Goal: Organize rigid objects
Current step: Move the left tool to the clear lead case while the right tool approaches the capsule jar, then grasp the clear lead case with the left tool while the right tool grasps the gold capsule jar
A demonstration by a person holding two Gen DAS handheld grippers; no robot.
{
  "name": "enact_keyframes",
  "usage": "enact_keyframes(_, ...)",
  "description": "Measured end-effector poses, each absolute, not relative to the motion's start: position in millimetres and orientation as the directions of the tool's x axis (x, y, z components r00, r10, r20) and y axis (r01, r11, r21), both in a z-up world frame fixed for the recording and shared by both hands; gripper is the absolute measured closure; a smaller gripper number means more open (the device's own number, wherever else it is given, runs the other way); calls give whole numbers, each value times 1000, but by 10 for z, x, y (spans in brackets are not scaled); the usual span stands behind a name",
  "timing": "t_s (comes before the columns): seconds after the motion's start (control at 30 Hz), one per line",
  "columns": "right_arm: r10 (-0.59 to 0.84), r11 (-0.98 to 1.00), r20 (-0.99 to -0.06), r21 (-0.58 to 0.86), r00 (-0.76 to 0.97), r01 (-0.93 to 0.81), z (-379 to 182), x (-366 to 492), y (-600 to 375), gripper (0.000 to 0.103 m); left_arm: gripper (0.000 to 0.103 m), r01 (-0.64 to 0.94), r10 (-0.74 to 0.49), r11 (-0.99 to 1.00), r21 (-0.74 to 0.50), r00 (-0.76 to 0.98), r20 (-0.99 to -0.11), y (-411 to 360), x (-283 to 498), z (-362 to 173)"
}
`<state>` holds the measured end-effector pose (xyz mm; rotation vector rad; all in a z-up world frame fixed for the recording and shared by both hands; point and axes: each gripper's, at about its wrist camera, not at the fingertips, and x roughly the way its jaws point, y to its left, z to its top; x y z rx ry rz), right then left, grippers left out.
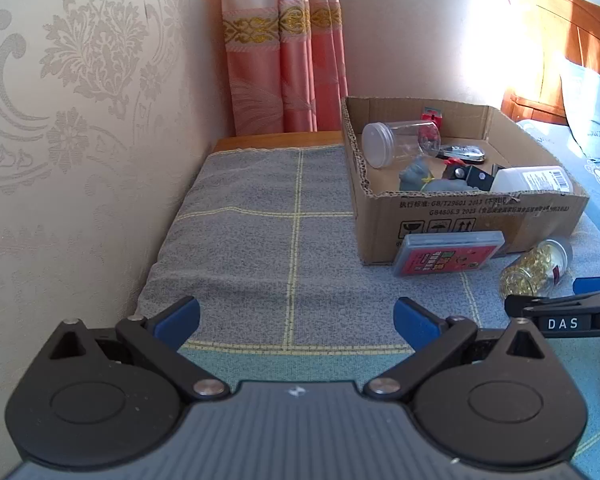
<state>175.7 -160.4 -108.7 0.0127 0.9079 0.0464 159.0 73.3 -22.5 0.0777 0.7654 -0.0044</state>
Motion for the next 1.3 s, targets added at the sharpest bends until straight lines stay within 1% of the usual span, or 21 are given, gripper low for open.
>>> enact_keyframes(0.07, 33, 998, -791, -8, 612, -64, -1109, 1741, -1597, 0, 1, 55, 7, 996, 67, 718, -696, 657, 1607, -231)
enact_keyframes(0.27, 51, 996, -782, -2, 621, -85, -1113, 1684, -1647, 0, 1, 118, -51, 992, 46, 705, -707, 457, 1654, -252)
enact_keyframes(0.43, 75, 992, -784, -2, 617, -123, -1108, 1658, -1679, 0, 1, 177, -81, 983, 54, 671, -737, 264, 1765, -339)
enact_keyframes(0.6, 94, 988, -780, -4, 618, -155, -1111, 1650, -1703, 0, 1, 250, -165, 968, -6, 621, -766, 67, 1932, -430)
enact_keyframes(0.67, 104, 986, -776, -4, 622, -168, -1117, 1635, -1716, 0, 1, 273, -182, 962, -12, 606, -775, -14, 2003, -475)
enact_keyframes(0.83, 131, 978, -767, -3, 628, -208, -1123, 1580, -1773, 0, 1, 323, -201, 946, -8, 569, -797, -173, 2140, -631)
enact_keyframes(0.9, 136, 976, -768, -4, 626, -216, -1119, 1563, -1786, 0, 0, 315, -212, 949, -32, 558, -802, -162, 2186, -682)
enact_keyframes(1.0, 137, 976, -771, -4, 621, -219, -1114, 1580, -1782, 0, 0, 277, -157, 961, -4, 533, -832, -132, 2253, -768)
enact_keyframes(1.17, 135, 976, -774, -5, 619, -218, -1111, 1601, -1759, 0, 0, 257, -136, 966, 10, 546, -826, 42, 2193, -778)
enact_keyframes(1.3, 133, 977, -771, -5, 622, -214, -1114, 1595, -1756, 0, 0, 256, -147, 967, 0, 554, -819, 68, 2213, -795)
